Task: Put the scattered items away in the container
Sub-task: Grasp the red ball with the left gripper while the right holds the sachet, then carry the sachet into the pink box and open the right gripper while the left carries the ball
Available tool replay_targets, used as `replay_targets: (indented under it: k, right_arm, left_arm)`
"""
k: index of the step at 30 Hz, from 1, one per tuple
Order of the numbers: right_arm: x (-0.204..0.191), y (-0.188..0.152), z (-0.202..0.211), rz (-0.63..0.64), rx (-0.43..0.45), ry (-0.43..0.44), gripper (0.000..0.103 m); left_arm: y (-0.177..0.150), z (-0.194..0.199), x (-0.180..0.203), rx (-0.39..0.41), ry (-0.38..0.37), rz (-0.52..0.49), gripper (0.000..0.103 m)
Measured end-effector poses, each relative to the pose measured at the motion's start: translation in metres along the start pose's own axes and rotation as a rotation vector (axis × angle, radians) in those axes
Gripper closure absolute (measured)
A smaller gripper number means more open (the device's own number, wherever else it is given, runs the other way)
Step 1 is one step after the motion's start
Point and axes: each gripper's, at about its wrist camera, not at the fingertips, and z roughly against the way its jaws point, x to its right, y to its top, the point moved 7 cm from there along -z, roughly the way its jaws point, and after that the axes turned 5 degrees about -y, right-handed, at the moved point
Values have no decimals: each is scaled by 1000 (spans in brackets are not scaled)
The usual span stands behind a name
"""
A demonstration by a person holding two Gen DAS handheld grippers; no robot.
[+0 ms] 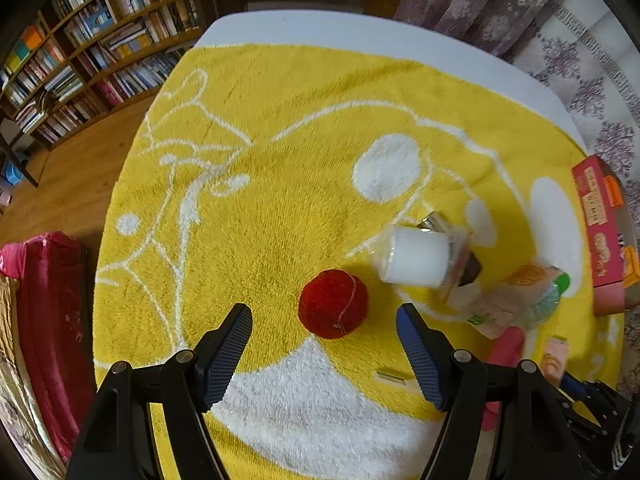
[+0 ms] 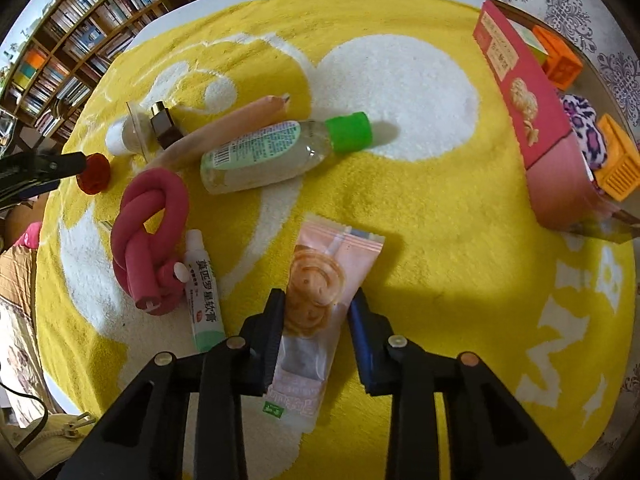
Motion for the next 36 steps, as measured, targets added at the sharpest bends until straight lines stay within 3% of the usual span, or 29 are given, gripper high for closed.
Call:
replay_targets:
  k: [3,5,8,9,13,21,36]
  right_arm:
    - [5,0,2,-4,2,2,68]
    - [6,-1,2,1,2,4,68]
    - [4,-1,4,22,3,2,68]
    - [4,-1,4,30,3,1,68]
    - [5,-2,6,51,2,14,68]
    - [39,-2,14,14,29,121,73]
    - [77,16,57,51,135,173,73]
  left_arm:
    - [-1,-11,-2,-22,7,9,38]
    - [-1,-16,-4,-30,16,19,39]
    - [-2,-25,-5,-41,-1,32,55]
    - [-2,-26,-4,-43,-13,36,65]
    - [-4,-22,2,-30,-9,30,66]
    - [-5,11,4,28,-8,63,66]
    - [-10,62,83,123,-27,33,66]
